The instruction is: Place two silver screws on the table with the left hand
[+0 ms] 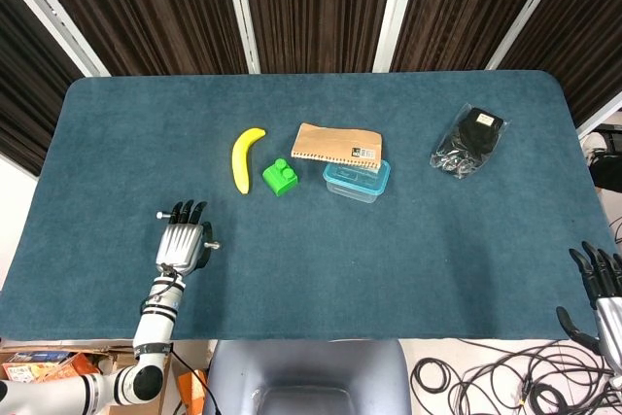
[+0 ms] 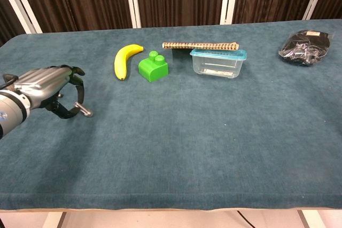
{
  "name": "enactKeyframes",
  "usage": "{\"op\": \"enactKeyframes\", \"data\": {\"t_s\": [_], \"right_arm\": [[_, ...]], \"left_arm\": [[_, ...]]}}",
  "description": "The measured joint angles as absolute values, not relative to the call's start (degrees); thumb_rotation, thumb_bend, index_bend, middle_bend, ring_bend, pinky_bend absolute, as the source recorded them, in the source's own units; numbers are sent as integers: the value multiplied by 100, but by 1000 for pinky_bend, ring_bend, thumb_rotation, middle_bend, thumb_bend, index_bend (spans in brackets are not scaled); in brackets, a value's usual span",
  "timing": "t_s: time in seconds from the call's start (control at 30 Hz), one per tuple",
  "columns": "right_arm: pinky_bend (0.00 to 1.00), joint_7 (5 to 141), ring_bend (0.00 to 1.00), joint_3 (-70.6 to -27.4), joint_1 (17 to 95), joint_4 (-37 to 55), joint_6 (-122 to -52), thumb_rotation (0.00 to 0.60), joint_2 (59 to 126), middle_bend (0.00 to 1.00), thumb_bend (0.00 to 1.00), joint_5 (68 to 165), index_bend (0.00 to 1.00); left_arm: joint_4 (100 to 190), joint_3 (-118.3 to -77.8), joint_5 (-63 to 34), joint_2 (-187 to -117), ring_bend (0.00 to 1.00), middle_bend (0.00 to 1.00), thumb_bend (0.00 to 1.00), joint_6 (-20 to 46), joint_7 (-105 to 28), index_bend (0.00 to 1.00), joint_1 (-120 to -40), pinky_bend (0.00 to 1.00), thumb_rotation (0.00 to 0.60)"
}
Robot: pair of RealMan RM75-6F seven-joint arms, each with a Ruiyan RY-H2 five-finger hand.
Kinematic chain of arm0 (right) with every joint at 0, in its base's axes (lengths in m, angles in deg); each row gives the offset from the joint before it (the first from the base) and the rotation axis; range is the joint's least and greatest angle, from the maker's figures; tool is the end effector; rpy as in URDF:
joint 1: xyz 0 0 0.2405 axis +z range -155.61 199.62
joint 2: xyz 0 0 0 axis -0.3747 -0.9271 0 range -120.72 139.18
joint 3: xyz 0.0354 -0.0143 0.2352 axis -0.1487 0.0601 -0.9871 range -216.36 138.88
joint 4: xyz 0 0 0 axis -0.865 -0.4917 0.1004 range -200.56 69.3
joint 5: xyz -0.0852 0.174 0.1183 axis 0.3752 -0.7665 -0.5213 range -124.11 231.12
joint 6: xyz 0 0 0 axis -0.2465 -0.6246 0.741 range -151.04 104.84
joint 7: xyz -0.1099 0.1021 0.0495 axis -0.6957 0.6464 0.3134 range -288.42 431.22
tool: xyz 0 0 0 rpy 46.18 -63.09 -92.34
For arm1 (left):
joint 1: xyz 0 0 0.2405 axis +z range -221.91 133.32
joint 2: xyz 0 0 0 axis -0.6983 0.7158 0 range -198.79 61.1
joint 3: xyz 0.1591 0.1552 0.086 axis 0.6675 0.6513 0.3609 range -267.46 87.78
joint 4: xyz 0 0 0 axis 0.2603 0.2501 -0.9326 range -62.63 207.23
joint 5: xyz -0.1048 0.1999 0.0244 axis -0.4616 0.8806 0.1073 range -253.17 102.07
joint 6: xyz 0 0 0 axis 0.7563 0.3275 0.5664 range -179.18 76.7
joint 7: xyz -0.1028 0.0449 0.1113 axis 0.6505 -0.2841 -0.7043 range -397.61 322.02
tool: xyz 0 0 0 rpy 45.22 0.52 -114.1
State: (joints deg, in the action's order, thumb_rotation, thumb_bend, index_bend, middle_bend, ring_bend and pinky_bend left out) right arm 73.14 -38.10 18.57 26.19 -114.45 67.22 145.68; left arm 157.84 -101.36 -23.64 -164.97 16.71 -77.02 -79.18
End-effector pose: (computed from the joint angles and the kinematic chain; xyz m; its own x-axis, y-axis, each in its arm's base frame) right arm -0.3188 -0.1364 0.1693 0.4755 -0.0173 0.8795 -0.8794 0.0148 0.4758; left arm -0.1676 0.3225 -0.0453 0.5023 0.2208 0.8360 0.8643 -0.0987 -0.4932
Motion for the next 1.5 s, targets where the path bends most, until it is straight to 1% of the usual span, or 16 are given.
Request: {"op": "enactKeyframes", "data": {"t_s": [0.2,0.73,0.87,0.97,1.07,1.17,1.27,1.4,1.5], "right_arm": [[34,7334,0,-3807,1848,2615,-11464,600,6716,0,289,14578,0],[34,7398,0,-3809,1838,2596,-11478,600,6696,0,289,14575,0],[34,7433,0,-3809,1827,2591,-11498,600,6685,0,288,14574,0],[34,7480,0,-3813,1805,2582,-11543,600,6674,0,289,14571,0],[34,7474,0,-3819,1795,2575,-11556,600,6680,0,289,14564,0],[34,7419,0,-3814,1804,2584,-11529,600,6694,0,289,14569,0],[34,7365,0,-3822,1820,2594,-11481,600,6710,0,289,14536,0],[34,7319,0,-3839,1841,2611,-11419,600,6721,0,289,14472,0],[34,7316,0,-3852,1837,2616,-11423,600,6723,0,289,14444,0]], "left_arm": [[15750,-10132,-2356,-16567,32,103,396,1661,-7675,544,-7967,72,600],[15716,-10153,-2290,-16614,32,99,373,1655,-7521,414,-8033,73,600],[15938,-10185,-2132,-16422,33,97,373,1777,-7400,399,-7987,72,600],[16125,-10244,-1965,-16116,33,95,377,1925,-7237,397,-7911,68,600],[16204,-10399,-1975,-15756,33,95,391,1975,-7001,402,-7835,62,600],[15992,-10524,-2174,-15636,32,95,385,1846,-6833,414,-7826,58,600],[15496,-10562,-2390,-15703,31,95,358,1511,-6656,423,-7863,44,600],[14544,-10561,-2555,-15951,23,95,343,946,-6323,442,-7969,37,600],[13856,-10522,-2534,-16221,17,95,342,672,-6088,444,-8063,35,600]]}}
